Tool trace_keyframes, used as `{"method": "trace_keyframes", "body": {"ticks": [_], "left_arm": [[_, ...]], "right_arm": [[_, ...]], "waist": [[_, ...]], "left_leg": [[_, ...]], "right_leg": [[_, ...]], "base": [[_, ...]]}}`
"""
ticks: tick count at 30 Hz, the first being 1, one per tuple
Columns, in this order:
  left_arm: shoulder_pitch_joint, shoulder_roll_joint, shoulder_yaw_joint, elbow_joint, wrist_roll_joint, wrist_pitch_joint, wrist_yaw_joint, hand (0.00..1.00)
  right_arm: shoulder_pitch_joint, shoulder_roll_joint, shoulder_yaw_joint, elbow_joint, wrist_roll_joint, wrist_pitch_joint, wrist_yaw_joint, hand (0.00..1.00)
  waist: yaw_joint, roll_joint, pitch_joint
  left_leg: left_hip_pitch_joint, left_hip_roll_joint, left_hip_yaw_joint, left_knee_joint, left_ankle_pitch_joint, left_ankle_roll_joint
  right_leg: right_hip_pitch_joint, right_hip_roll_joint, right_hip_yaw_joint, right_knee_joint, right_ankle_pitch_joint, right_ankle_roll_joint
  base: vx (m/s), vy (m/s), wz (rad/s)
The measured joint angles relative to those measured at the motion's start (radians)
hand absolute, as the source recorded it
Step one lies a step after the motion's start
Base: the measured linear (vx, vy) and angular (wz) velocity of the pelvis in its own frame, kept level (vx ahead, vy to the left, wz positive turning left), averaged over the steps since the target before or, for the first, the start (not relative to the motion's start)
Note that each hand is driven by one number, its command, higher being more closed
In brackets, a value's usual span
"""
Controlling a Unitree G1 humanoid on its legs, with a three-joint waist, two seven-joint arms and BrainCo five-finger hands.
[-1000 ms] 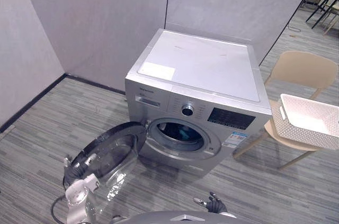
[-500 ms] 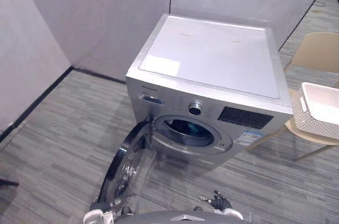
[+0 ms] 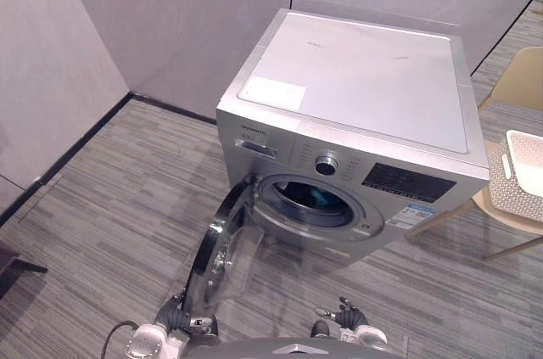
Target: Pick up the laundry basket with both hands and put the clothes into the washing machine.
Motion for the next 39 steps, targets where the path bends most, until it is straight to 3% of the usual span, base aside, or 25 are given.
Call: {"method": "trace_keyframes", "body": {"ticks": [3, 7, 11, 12, 15, 17, 18, 25, 29, 34, 36, 37, 39], "left_arm": [[-0.001, 0.0, 0.0, 0.0, 0.0, 0.002, -0.001, 0.0], [-0.052, -0.002, 0.009, -0.001, 0.001, 0.013, -0.007, 0.0], [-0.055, -0.007, 0.011, -0.016, 0.001, 0.014, -0.015, 0.0], [-0.053, -0.01, 0.011, -0.023, 0.001, 0.015, -0.02, 0.0], [-0.045, -0.027, -0.014, -0.038, 0.004, 0.016, -0.06, 0.0], [-0.061, -0.048, -0.04, -0.041, 0.006, 0.016, -0.075, 0.0], [-0.062, -0.058, -0.04, -0.041, 0.011, 0.015, -0.076, 0.0], [-0.063, -0.062, -0.052, -0.041, 0.022, 0.014, -0.079, 0.0], [-0.064, -0.076, -0.136, -0.042, 0.022, 0.005, -0.137, 0.0], [-0.161, -0.195, -0.254, -0.041, 0.023, -0.025, -0.204, 0.0], [-0.261, -0.234, -0.294, -0.033, 0.023, -0.041, -0.206, 0.0], [-0.341, -0.256, -0.316, -0.021, 0.023, -0.052, -0.199, 0.0], [-0.45, -0.275, -0.336, 0.031, 0.033, -0.066, -0.17, 0.0]], "right_arm": [[-0.018, -0.011, 0.038, 0.007, -0.009, 0.006, 0.002, 0.0], [-0.085, -0.034, 0.066, 0.048, -0.01, 0.01, 0.001, 0.0], [-0.094, -0.021, 0.062, 0.046, -0.006, 0.01, 0.0, 0.0], [-0.094, -0.019, 0.061, 0.046, -0.006, 0.01, 0.0, 0.0], [-0.073, -0.017, 0.05, 0.036, -0.005, 0.01, 0.0, 0.0], [-0.064, -0.019, 0.024, 0.037, 0.002, 0.013, -0.001, 0.0], [-0.052, -0.019, 0.023, 0.037, 0.005, 0.014, -0.001, 0.0], [-0.034, -0.016, 0.026, 0.037, 0.011, 0.014, 0.0, 0.0], [-0.008, -0.013, 0.032, 0.036, 0.012, 0.014, 0.0, 0.0], [-0.04, -0.012, 0.061, 0.034, 0.012, 0.014, 0.0, 0.0], [-0.072, -0.007, 0.068, 0.033, 0.013, 0.014, -0.004, 0.0], [-0.099, -0.004, 0.073, 0.024, 0.017, 0.014, -0.009, 0.0], [-0.122, 0.018, 0.071, -0.032, 0.063, 0.005, -0.039, 0.0]], "waist": [[0.008, 0.006, 0.008], [0.021, 0.034, 0.048], [0.024, 0.039, 0.045], [0.024, 0.039, 0.045], [0.007, 0.049, 0.008], [-0.011, 0.055, 0.003], [-0.001, 0.055, 0.003], [0.0, 0.041, -0.003], [-0.005, 0.016, -0.027], [-0.02, 0.005, -0.03], [-0.028, -0.003, -0.004], [-0.038, -0.013, 0.042], [-0.054, -0.048, 0.102]], "left_leg": [[0.018, 0.0, 0.009, 0.01, -0.004, 0.005], [-0.034, 0.008, -0.001, 0.177, -0.094, 0.028], [-0.032, 0.001, 0.022, 0.19, -0.111, 0.049], [-0.024, -0.002, 0.028, 0.173, -0.106, 0.043], [0.031, -0.028, 0.026, -0.028, 0.006, 0.027], [0.011, -0.034, -0.004, -0.044, 0.039, 0.025], [0.014, -0.037, -0.014, -0.044, 0.051, 0.023], [0.034, -0.038, -0.021, -0.044, 0.052, 0.021], [0.032, -0.038, -0.015, -0.045, 0.049, 0.024], [-0.066, -0.031, -0.015, -0.044, 0.068, 0.023], [-0.135, -0.025, -0.009, -0.044, 0.091, 0.022], [-0.151, -0.022, 0.002, -0.044, 0.102, 0.019], [-0.176, -0.013, 0.029, -0.044, 0.106, 0.023]], "right_leg": [[0.016, 0.0, 0.013, 0.002, -0.003, -0.006], [0.003, -0.006, 0.051, 0.061, -0.043, 0.003], [-0.001, -0.006, 0.113, 0.06, -0.042, 0.005], [0.0, -0.006, 0.121, 0.053, -0.04, 0.006], [0.008, -0.007, 0.106, 0.0, -0.023, 0.011], [0.017, -0.011, 0.074, -0.009, -0.004, 0.01], [0.031, -0.014, 0.063, -0.012, 0.005, 0.011], [0.058, -0.015, 0.048, -0.026, 0.008, 0.009], [0.055, -0.014, 0.048, -0.038, 0.009, 0.01], [-0.043, -0.007, 0.055, -0.038, 0.014, 0.003], [-0.116, 0.001, 0.071, -0.034, 0.034, -0.009], [-0.139, 0.003, 0.081, -0.034, 0.06, -0.011], [-0.182, 0.011, 0.108, -0.037, 0.078, -0.016]], "base": [[-0.01, -0.009, -0.08], [-0.1, 0.017, 0.0], [-0.09, 0.035, -0.12], [-0.04, 0.029, -0.11], [0.01, 0.005, 0.3], [0.03, 0.008, 0.62], [0.01, 0.016, 0.38], [-0.04, 0.002, 0.04], [-0.05, 0.003, -0.05], [-0.05, 0.006, -0.03], [-0.04, 0.01, -0.17], [-0.08, 0.005, -0.26], [-0.1, -0.004, -0.4]]}}
